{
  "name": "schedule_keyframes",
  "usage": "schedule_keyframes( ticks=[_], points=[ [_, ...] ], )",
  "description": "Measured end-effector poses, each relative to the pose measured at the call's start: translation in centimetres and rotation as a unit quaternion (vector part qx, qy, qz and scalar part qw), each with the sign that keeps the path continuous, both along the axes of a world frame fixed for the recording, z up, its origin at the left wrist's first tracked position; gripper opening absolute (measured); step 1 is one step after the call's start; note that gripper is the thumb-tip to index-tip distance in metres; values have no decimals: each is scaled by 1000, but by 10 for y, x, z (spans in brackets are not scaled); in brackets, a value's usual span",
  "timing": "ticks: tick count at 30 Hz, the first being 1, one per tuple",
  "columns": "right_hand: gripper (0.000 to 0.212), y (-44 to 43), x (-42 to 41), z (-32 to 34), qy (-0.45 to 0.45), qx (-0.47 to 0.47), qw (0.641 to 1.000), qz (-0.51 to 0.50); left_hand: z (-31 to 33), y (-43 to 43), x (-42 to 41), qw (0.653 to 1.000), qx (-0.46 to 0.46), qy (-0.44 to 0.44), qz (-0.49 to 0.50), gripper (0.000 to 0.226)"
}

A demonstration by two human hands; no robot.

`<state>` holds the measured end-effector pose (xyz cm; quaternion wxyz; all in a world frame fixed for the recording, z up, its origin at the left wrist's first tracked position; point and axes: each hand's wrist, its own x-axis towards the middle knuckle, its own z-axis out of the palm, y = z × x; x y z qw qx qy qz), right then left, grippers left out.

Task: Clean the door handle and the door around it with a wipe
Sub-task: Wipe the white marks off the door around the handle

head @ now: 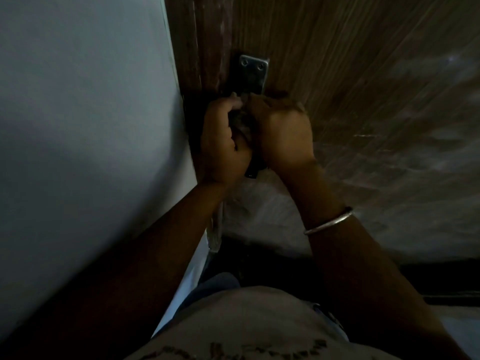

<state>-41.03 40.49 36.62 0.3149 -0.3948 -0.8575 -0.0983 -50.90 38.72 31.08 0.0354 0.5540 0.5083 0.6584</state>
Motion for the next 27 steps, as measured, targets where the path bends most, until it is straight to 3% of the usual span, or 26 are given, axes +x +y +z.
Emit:
schedule_keyframes(
  ticks=[6, 12, 19, 22, 27],
  points=[
    [27, 3, 11, 4, -9, -25, 999, 40, 7, -7, -1, 999, -20, -19, -18, 36],
    [27, 10, 41, -3, -43, 7, 995, 89, 11, -8, -6, 998, -37, -40, -30, 34],
    [28, 11, 78, -16, 28, 25, 996, 85, 7, -7, -9, 997, -51, -36, -37, 36],
    [16, 12, 91, -19, 58, 30, 994, 87, 5, -5, -10, 997, -47, -36, -40, 35],
    [18, 18, 108, 0, 204, -54, 978, -3, 0, -3, -4, 997, -53, -32, -35, 36]
  ],
)
